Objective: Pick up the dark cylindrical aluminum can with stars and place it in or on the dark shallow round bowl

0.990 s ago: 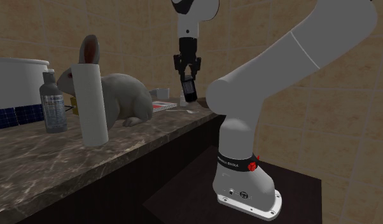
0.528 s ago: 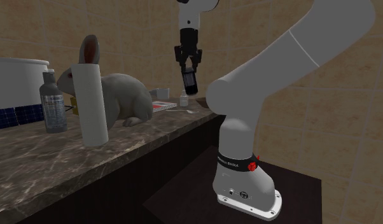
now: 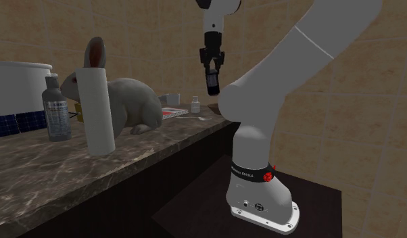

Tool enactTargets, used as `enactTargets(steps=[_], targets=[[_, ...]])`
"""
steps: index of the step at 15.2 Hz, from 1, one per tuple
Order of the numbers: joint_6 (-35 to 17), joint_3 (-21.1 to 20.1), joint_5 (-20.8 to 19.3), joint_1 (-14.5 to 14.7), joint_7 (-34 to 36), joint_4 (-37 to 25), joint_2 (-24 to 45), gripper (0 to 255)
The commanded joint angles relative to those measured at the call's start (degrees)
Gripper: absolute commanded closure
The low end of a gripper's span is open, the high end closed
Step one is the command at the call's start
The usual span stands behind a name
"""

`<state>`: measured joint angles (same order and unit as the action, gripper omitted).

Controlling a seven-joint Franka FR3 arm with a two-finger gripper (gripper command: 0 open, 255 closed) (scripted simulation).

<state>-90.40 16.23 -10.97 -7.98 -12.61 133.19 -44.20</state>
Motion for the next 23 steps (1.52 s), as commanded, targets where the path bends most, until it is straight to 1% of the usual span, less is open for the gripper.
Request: enactTargets(steps=[1, 6, 10, 23], targets=[[-0.69, 2.65, -1.19, -0.21, -2.69, -2.48, 2.8, 255], [-1.54, 9.1, -2.7, -0.16, -9.42, -9.91, 10.08, 255], [-2.0, 14.72, -2.37, 0.47, -15.37, -17.14, 17.03, 255], [-11.73, 16.2, -3.74, -0.3, -14.74, -6.58, 16.11, 255]])
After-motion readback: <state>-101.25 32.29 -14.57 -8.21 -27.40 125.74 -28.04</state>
